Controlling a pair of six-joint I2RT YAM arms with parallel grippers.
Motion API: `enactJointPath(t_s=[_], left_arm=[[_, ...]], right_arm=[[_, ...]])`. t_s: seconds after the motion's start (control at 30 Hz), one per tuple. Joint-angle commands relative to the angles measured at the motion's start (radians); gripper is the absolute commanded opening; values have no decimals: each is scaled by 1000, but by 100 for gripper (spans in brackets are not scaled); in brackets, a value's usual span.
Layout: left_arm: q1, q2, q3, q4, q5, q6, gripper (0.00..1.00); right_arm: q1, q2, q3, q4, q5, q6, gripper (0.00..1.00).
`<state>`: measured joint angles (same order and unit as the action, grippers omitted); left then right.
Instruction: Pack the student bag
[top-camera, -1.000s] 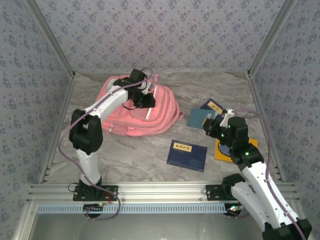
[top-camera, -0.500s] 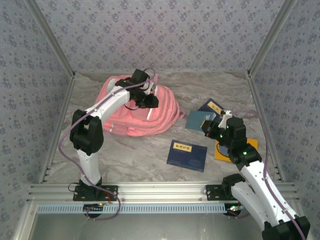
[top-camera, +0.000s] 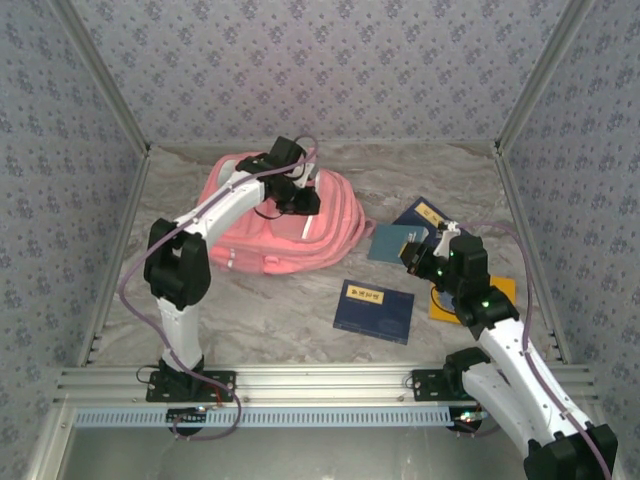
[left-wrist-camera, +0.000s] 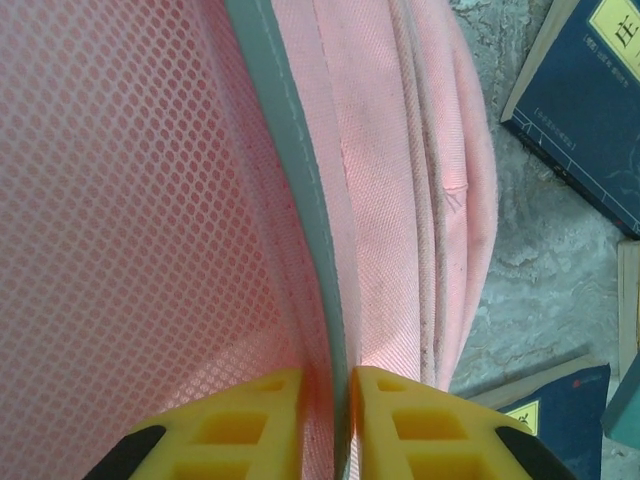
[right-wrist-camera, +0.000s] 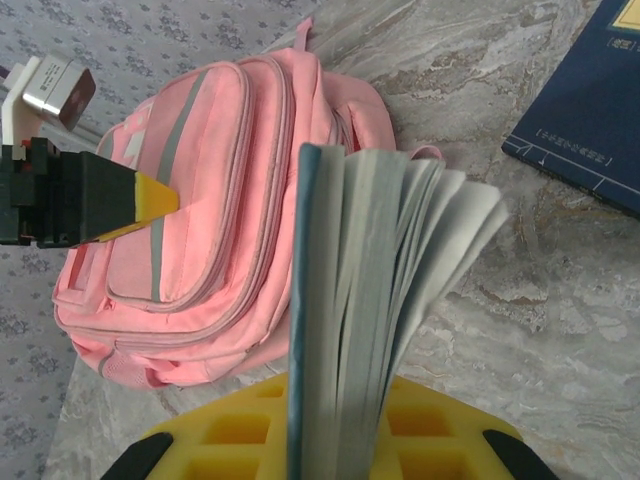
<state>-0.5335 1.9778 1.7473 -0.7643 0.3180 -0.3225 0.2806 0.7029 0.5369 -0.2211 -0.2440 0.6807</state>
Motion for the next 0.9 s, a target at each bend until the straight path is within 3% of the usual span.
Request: enactJointPath(t_s=[0.0, 0.37, 0.87], left_arm=[[-22, 42, 50, -9, 30, 5, 21], [-42, -12, 72, -75, -74, 26, 26], [-63, -26, 67, -61, -34, 6, 26]], right_arm=[[-6, -2, -5, 57, -18, 14, 0], [-6, -2, -17, 62, -11, 19, 0], [-4, 44, -11, 97, -27, 31, 0]])
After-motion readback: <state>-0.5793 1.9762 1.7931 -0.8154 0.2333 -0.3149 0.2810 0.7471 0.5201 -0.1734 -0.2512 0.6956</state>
